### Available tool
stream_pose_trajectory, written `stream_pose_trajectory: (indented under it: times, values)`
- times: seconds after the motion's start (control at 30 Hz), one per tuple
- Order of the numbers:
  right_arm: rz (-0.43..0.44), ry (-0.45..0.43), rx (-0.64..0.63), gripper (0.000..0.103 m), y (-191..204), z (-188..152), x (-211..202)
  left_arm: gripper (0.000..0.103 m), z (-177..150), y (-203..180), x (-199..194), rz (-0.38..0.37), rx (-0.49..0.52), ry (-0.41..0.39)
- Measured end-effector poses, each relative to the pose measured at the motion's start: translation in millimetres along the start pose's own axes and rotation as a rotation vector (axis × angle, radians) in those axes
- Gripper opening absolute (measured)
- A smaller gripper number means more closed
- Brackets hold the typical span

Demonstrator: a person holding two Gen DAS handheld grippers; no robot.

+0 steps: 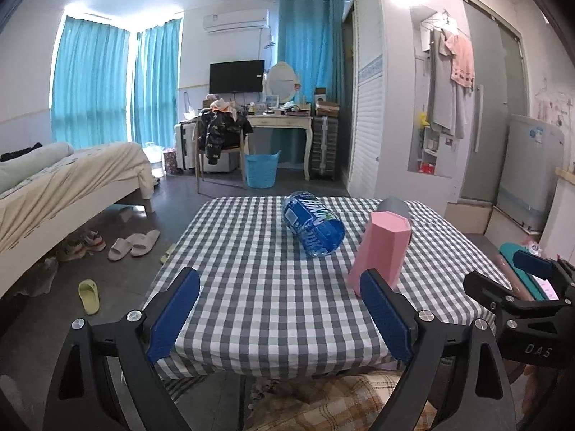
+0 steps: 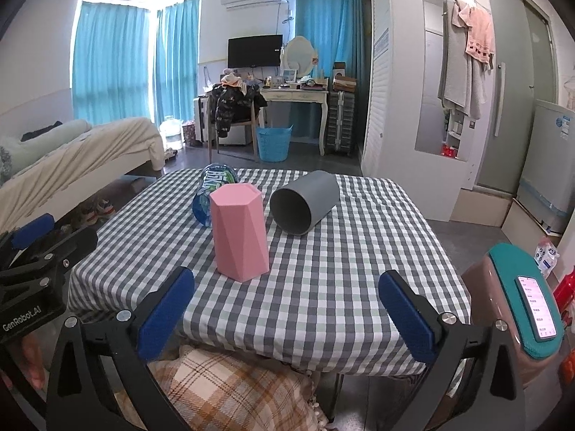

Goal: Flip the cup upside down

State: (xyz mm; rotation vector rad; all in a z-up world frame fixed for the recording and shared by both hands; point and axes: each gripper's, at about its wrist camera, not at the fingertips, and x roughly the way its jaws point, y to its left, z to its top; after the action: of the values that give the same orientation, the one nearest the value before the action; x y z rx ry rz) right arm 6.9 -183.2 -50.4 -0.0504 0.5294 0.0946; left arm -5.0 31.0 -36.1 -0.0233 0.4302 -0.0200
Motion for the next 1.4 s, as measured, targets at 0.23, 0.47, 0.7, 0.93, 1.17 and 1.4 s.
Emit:
stream_pose_trajectory:
  times: [0.23,0.47,0.7,0.93,1.17,1.4]
  values:
    - [-0.003,-0.015,0.011,0.103,-3.3,2.1,-4.0,0.1,2.4,5.1,-1.4,0.01,-0.018,0.003]
    - [-0.005,-0.024,0.015,0.103,-3.5,4.0,-6.5,0.101,3.1,4.2,-3.7,0.001,-0.006,-0.003]
    - [-0.004,-0.024,0.015,0.103,-3.2,4.3,-6.8,0.102,1.9,5.7,-2.7,0.014,-0.011,0.002]
    - [-0.005,-0.024,0.015,0.103,-3.1,3.8,-7.0,0.102,1.0,9.4,-1.0,0.037,-0.02,0.009]
    - [-0.005,-0.023,0.016,0.103,-3.1,3.4,-6.7,0.102,-0.3,6.1,-1.3,0.041,-0.004,0.008]
    - [-0.006,-0.018,0.011,0.103,-1.5,1.6,-5.5,0.102,-0.7,5.5,-0.7,0.038,-0.006,0.005]
